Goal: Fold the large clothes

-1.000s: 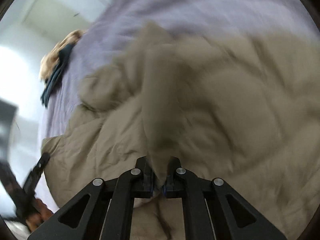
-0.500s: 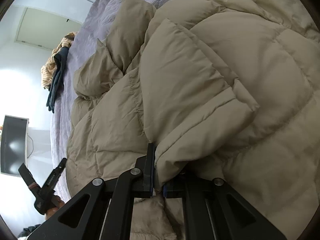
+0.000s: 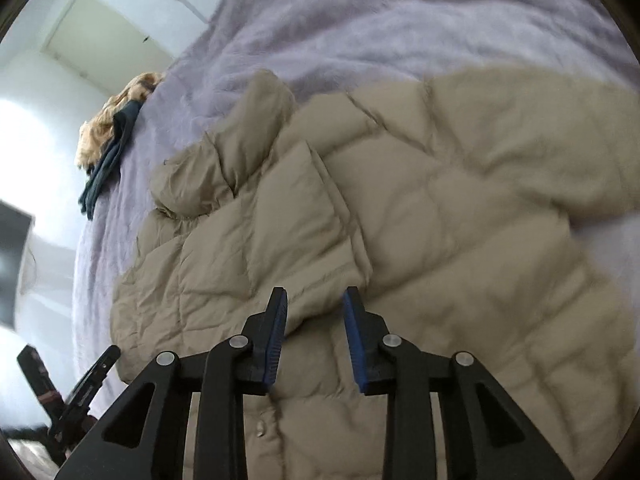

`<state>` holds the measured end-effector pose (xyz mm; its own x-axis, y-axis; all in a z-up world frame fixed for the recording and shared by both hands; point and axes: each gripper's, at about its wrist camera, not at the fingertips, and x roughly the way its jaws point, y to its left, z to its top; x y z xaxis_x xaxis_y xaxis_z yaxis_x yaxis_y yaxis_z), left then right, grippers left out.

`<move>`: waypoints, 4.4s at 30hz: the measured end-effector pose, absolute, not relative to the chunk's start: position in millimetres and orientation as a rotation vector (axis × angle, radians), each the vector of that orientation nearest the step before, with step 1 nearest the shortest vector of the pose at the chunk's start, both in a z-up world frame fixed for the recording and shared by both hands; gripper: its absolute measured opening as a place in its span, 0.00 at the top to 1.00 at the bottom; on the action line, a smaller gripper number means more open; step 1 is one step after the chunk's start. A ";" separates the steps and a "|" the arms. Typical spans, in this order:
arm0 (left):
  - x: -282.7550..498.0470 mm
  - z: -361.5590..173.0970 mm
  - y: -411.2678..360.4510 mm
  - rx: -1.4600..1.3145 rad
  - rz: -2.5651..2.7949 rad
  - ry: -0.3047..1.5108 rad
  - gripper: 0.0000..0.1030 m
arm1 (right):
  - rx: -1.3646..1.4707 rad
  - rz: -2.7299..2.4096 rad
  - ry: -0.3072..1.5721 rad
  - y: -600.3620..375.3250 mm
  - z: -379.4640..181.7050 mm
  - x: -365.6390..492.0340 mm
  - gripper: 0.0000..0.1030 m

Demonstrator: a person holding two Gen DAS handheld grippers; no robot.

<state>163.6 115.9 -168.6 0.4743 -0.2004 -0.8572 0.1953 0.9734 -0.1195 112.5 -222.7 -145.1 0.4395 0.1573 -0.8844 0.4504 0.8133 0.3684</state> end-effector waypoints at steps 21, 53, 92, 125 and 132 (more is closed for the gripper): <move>166.4 -185.2 116.2 -0.057 -0.154 1.105 0.83 | 0.541 -0.168 1.205 -231.9 -181.7 133.0 0.72; 65.9 -123.3 -40.7 -0.039 -0.367 1.171 0.07 | 0.882 -0.253 1.172 -318.2 -137.5 -36.8 0.40; 83.6 -157.8 -171.3 0.030 -0.399 1.312 0.00 | 1.469 -0.456 0.659 -607.1 -185.5 -73.2 0.01; 121.5 -117.2 -31.5 -0.058 -0.226 1.107 0.00 | 0.555 0.257 0.950 -304.4 -48.7 173.3 0.93; 129.4 -128.1 19.8 -0.083 -0.135 1.077 0.00 | 0.529 0.232 1.222 -222.1 -152.4 190.4 0.92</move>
